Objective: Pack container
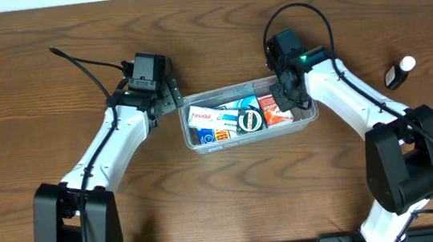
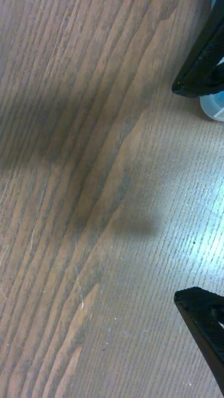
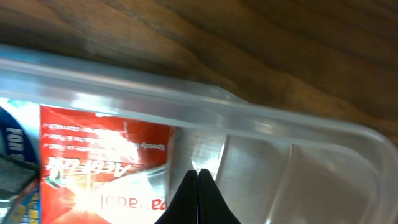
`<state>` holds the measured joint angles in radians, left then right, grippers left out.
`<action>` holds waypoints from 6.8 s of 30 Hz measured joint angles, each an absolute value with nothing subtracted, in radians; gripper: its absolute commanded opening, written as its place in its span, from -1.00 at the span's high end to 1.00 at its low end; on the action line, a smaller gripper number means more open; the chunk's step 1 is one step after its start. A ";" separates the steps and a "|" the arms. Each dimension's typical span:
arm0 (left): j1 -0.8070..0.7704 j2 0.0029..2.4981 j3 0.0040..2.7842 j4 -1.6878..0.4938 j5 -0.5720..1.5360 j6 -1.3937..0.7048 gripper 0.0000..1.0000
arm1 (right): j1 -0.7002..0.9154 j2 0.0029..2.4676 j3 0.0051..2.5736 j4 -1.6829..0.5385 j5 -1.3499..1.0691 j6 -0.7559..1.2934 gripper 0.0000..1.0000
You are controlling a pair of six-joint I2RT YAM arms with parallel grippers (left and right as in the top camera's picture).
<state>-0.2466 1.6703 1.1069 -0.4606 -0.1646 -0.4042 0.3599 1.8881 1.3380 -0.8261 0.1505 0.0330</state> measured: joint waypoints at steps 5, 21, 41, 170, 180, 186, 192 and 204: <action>-0.247 1.670 1.107 -0.461 -0.165 -0.404 -0.96 | 0.360 1.892 1.338 -0.826 0.158 0.033 0.97; -0.247 1.670 1.106 -0.650 -0.163 -0.408 -0.96 | 0.360 1.892 1.338 -0.825 0.160 0.033 0.97; -0.245 1.670 1.105 -0.680 -0.047 -0.498 -0.96 | 0.360 1.892 1.338 -0.822 0.117 0.034 0.97; -0.179 1.670 1.105 -0.646 -0.120 -0.445 -0.96 | 0.010 1.382 1.332 -0.759 0.196 0.107 -0.60; -0.179 1.670 1.105 -0.646 -0.120 -0.445 -0.96 | -0.259 1.467 1.333 -0.739 0.212 0.126 -0.69; -0.179 1.670 1.105 -0.646 -0.120 -0.445 -0.96 | -0.364 1.592 1.333 -0.682 0.154 0.110 -0.64; -0.179 1.670 1.105 -0.646 -0.120 -0.444 -0.96 | -0.432 1.686 1.333 -0.607 0.042 0.054 -0.55; -0.179 1.670 1.105 -0.646 -0.120 -0.444 -0.96 | -0.442 1.842 1.333 -0.545 -0.093 -0.098 -0.11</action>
<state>-0.1795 1.6703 1.1053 -0.6464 -0.1200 -0.4442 -0.4419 1.8423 1.3331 -0.5446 -0.0933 -0.0982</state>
